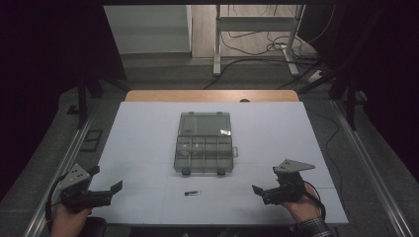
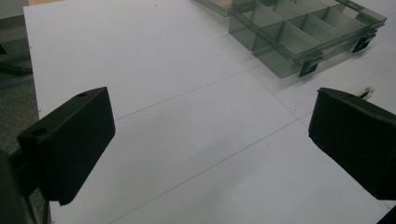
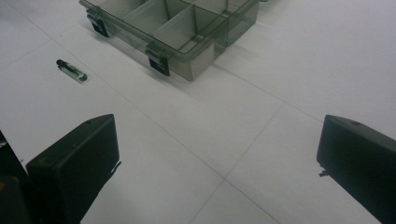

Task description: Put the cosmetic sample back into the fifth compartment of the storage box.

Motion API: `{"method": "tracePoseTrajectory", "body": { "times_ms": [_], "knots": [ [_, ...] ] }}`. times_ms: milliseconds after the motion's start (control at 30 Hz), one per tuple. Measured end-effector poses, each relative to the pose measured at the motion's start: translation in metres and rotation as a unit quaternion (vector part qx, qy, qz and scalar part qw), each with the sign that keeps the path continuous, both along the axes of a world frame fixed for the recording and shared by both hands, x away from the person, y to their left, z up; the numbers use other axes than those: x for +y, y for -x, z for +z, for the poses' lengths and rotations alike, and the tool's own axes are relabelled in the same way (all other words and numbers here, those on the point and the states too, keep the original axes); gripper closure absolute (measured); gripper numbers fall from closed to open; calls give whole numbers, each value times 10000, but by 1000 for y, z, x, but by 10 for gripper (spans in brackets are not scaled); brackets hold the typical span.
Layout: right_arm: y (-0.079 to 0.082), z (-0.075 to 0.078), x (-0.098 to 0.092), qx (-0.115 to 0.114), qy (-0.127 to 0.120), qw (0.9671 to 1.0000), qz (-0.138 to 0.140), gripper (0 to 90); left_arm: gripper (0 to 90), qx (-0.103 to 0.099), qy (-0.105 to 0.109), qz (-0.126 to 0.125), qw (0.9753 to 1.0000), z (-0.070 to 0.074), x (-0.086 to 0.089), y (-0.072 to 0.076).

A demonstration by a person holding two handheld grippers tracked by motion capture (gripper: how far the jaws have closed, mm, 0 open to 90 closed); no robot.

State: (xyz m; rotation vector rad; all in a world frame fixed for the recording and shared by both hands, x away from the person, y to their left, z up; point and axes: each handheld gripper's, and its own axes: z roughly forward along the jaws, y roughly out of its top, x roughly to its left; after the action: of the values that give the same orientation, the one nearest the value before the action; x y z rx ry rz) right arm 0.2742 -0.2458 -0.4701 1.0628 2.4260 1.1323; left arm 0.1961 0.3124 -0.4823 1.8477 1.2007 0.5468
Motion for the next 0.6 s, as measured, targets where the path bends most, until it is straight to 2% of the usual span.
{"method": "tracePoseTrajectory", "body": {
  "times_ms": [200,400,600],
  "knots": [
    [-3,-1,12,25,-71,9997,211,0,11,-1,-13,-5,10000,0,0,0],
    [-5,0,23,29,-14,9993,376,0,12,2,-47,-19,10000,0,-1,0],
    [-8,0,29,31,27,9992,396,0,12,2,-77,-36,10000,0,-2,0]
  ]
}}
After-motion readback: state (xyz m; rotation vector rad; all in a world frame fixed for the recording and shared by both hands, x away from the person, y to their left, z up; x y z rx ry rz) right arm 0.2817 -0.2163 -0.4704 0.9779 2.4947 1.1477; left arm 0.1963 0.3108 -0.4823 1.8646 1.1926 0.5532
